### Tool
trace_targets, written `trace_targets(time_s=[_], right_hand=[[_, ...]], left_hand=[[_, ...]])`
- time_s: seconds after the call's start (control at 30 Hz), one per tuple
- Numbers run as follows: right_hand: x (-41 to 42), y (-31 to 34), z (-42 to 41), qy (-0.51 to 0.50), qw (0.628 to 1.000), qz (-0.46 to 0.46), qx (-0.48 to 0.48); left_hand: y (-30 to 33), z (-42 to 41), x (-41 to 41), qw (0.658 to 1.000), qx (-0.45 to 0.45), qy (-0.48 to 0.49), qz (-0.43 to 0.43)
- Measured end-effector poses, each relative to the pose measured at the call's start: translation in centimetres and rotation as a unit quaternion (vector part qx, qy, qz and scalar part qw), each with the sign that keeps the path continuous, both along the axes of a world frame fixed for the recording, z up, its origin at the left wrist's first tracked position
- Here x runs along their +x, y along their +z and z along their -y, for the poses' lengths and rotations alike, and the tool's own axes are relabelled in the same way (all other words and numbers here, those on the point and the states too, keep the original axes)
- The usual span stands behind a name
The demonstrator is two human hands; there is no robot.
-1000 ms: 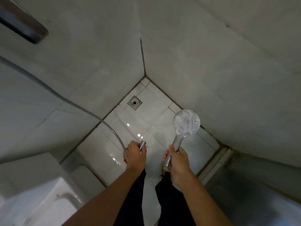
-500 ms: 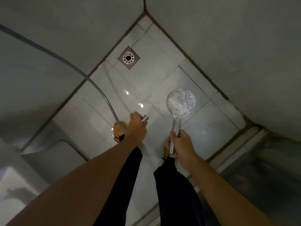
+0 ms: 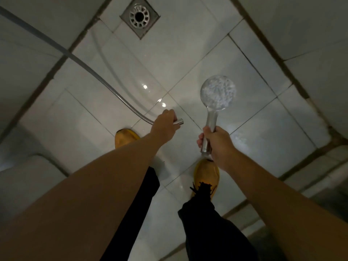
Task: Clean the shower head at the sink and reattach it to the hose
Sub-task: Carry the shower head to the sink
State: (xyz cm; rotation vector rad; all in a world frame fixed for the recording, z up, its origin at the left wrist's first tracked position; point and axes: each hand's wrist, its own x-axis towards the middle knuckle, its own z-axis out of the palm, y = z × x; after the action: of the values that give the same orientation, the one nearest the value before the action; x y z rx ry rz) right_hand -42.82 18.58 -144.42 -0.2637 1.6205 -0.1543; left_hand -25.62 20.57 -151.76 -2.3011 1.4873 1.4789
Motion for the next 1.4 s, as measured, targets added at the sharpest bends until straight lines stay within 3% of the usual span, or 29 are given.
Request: trace_targets(time_s=[0.23, 0.43, 0.7, 0.83, 0.93, 1.07, 1.4], right_hand=[[1.7, -5.2, 0.9, -0.016, 1.000, -0.015, 0.018], [2.4, -6.8, 0.6, 0.010, 1.000, -0.015, 0.021], [1.4, -5.3, 0.0, 0.056, 0.998, -0.029, 0.026], [0.9, -1.8, 0.1, 0.033, 0.998, -0.040, 0.032], [1.0, 2.2, -0.1, 0.018, 0.999, -0.037, 0.033], [1.3, 9.1, -0.1, 0.025, 0.999, -0.019, 0.015], [1.7, 32.1, 1.4, 0.150, 0.985, -0.014, -0.081]], left_hand=[[-4.3, -0.6, 0.2, 0.985, -0.041, -0.102, 0.129], [-6.6, -1.1, 0.2, 0.978, -0.083, -0.110, 0.159], [-6.1, -2.8, -0.4, 0.981, -0.038, -0.108, 0.154], [-1.3, -3.3, -0.8, 0.998, -0.022, 0.023, 0.061], [3.9, -3.3, -1.4, 0.987, 0.036, 0.156, -0.019], [11.5, -3.3, -2.0, 0.968, 0.062, 0.223, -0.096], [35.9, -0.8, -3.3, 0.914, -0.013, 0.364, -0.180]])
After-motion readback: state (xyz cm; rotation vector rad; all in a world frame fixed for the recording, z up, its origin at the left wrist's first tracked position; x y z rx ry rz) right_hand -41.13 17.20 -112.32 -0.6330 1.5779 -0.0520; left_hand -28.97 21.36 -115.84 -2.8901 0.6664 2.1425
